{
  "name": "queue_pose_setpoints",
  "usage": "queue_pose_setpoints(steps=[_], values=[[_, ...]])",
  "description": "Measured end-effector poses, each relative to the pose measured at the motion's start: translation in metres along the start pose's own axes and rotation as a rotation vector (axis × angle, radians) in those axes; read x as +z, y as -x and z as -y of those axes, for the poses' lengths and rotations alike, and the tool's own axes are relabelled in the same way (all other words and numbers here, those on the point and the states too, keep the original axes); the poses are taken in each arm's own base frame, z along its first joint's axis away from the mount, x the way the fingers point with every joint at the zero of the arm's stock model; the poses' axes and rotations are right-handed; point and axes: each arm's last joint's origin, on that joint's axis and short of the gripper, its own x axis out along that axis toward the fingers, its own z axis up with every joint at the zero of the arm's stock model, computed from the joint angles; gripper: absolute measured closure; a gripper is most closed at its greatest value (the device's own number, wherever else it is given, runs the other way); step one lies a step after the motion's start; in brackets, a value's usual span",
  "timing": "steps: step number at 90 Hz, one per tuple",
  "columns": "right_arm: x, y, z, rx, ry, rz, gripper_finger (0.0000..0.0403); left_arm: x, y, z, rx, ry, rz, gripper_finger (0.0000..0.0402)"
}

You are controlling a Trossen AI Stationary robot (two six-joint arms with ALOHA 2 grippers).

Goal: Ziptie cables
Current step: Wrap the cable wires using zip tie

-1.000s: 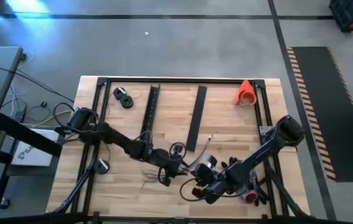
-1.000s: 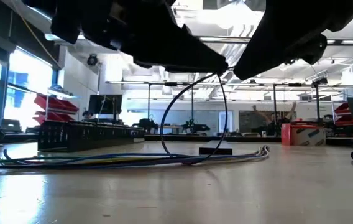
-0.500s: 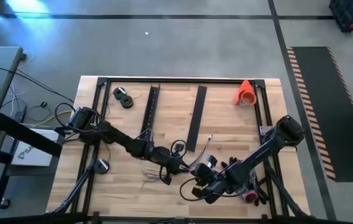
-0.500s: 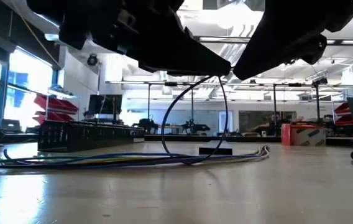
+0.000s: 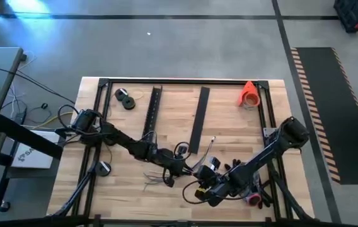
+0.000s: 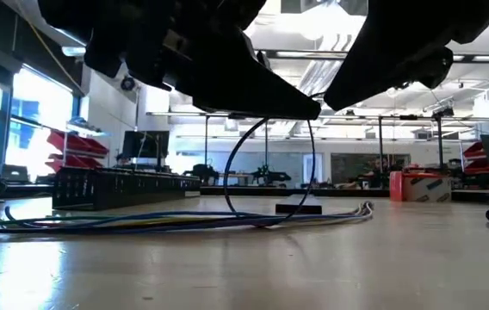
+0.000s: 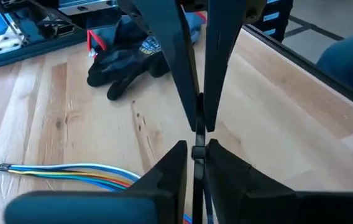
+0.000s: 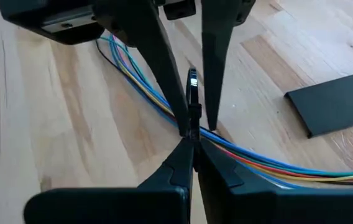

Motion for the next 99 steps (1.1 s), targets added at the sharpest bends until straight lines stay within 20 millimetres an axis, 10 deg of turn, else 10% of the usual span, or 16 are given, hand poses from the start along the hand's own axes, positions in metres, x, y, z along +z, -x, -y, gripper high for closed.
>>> queue_pose_setpoints(steps=[21,54,99], values=[[-0.012,0.011,-0.006,-0.003,-0.028,0.012,0.0403,0.008,0.006,0.000,-0.030,-0.026,0.023,0.0397],[-0.071,0.058,-0.014,-0.036,-0.196,-0.089,0.0403,0.010,0.008,-0.012,-0.052,-0.031,0.038,0.0400],[-0.152,0.072,-0.031,-0.040,-0.367,-0.406,0.0402,0.004,0.008,-0.014,-0.062,-0.032,-0.022,0.0401]])
